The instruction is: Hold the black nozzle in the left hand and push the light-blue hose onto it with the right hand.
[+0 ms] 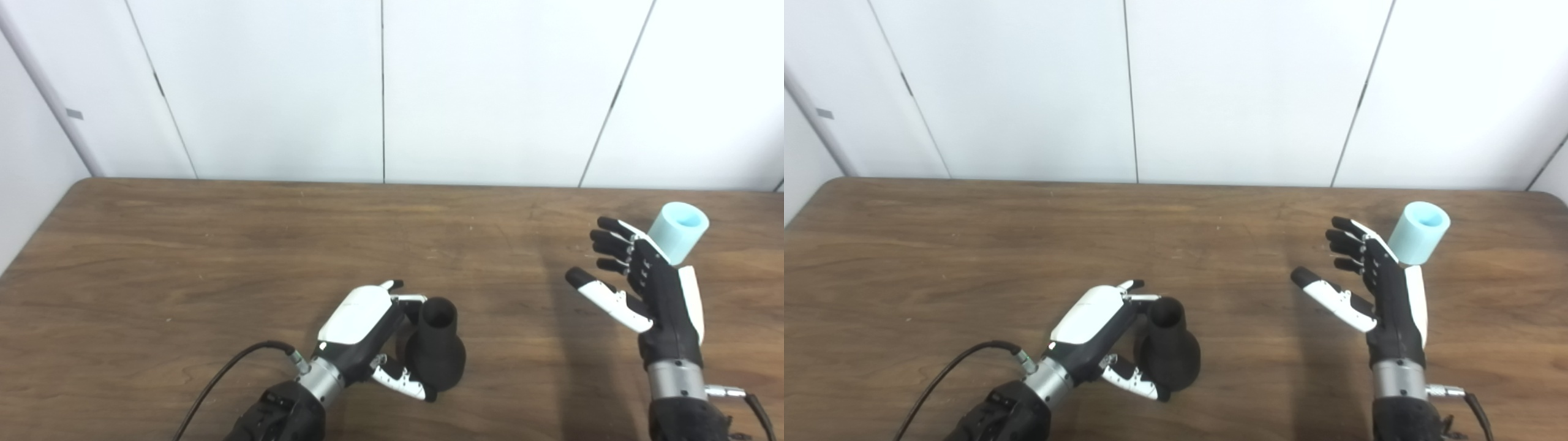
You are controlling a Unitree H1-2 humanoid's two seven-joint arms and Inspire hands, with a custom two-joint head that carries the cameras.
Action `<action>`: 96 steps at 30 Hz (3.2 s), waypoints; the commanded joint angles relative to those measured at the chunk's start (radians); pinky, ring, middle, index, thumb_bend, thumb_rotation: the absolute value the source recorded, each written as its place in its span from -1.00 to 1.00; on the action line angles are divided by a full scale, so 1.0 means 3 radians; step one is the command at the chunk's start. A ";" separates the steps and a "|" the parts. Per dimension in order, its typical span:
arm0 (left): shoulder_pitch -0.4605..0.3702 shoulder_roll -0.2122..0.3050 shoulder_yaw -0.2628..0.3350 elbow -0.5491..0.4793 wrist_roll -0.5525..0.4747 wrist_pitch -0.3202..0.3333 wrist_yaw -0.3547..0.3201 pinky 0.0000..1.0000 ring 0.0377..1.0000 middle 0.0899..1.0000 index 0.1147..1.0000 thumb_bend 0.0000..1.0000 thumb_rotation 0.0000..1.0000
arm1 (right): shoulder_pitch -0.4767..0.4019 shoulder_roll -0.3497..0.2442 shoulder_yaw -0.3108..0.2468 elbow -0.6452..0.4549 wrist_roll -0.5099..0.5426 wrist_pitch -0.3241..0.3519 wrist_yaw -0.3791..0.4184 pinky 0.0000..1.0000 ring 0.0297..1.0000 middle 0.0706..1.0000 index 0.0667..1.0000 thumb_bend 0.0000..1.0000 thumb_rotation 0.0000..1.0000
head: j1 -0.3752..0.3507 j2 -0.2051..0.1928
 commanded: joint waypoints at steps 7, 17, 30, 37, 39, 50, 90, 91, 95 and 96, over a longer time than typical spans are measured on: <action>0.0048 0.0132 -0.0341 0.0126 0.0157 0.0059 -0.0522 0.89 0.23 -0.14 -0.15 0.04 -1.00 | -0.0148 -0.0073 -0.0090 -0.0113 0.0034 -0.0060 -0.0042 0.42 0.48 0.47 0.52 0.59 0.04 | -0.0013 0.0001; 0.0100 0.0148 -0.0331 0.0180 0.0119 0.0061 -0.0471 0.88 0.24 -0.12 -0.15 0.04 -1.00 | -0.0414 -0.0494 -0.0253 -0.0281 -0.0108 0.0233 0.0046 0.48 0.55 0.49 0.50 0.65 0.05 | -0.0089 -0.0022; 0.0177 0.0166 -0.0304 0.0124 0.0040 0.0135 -0.0507 0.88 0.25 -0.11 -0.16 0.04 -1.00 | -0.0606 -0.1332 -0.0291 0.0132 -0.0674 0.0091 0.0064 0.53 0.62 0.55 0.52 0.75 -0.13 | -0.0445 -0.0078; 0.0193 0.0235 -0.0252 0.0174 -0.0022 0.0054 -0.0466 0.88 0.25 -0.11 -0.16 0.04 -1.00 | -0.0803 -0.1757 -0.0023 0.0314 -0.1160 0.0329 0.0395 0.55 0.70 0.60 0.53 0.80 -0.17 | -0.0852 -0.0146; 0.0193 0.0248 -0.0235 0.0195 -0.0044 0.0025 -0.0448 0.88 0.25 -0.13 -0.15 0.04 -1.00 | -0.0890 -0.1843 0.0047 0.0384 -0.1262 0.0442 0.0517 0.59 0.76 0.63 0.54 0.81 -0.24 | -0.0944 -0.0156; 0.0215 0.0320 -0.0172 0.0279 -0.0099 -0.0232 -0.0342 0.85 0.25 -0.15 -0.14 0.04 -1.00 | -0.1482 -0.1886 0.0192 0.0993 -0.1656 0.0734 0.0966 0.97 0.95 0.78 0.65 0.88 -0.53 | -0.1331 -0.0226; 0.0267 0.0377 -0.0102 0.0328 -0.0126 -0.0325 -0.0299 0.84 0.24 -0.16 -0.14 0.04 -1.00 | -0.2478 -0.1758 0.0676 0.2773 -0.2319 0.0733 0.1847 -0.08 0.04 0.23 0.60 0.79 -1.00 | -0.1338 -0.0269; 0.0270 0.0372 -0.0105 0.0333 -0.0120 -0.0316 -0.0302 0.84 0.23 -0.16 -0.14 0.04 -1.00 | -0.2479 -0.1755 0.0682 0.2788 -0.2300 0.0733 0.1817 -0.08 0.03 0.23 0.60 0.79 -1.00 | -0.1329 -0.0273; 0.0274 0.0363 -0.0106 0.0302 -0.0108 -0.0272 -0.0330 0.83 0.23 -0.21 -0.11 0.04 -1.00 | -0.2487 -0.1753 0.0719 0.2835 -0.2228 0.0732 0.1720 0.00 0.17 0.38 0.62 0.79 -1.00 | -0.1315 -0.0269; 0.0273 0.0361 -0.0106 0.0293 -0.0104 -0.0259 -0.0339 0.83 0.23 -0.21 -0.11 0.04 -1.00 | -0.2489 -0.1751 0.0731 0.2837 -0.2215 0.0732 0.1700 -0.14 0.02 0.20 0.62 0.56 -1.00 | -0.1314 -0.0267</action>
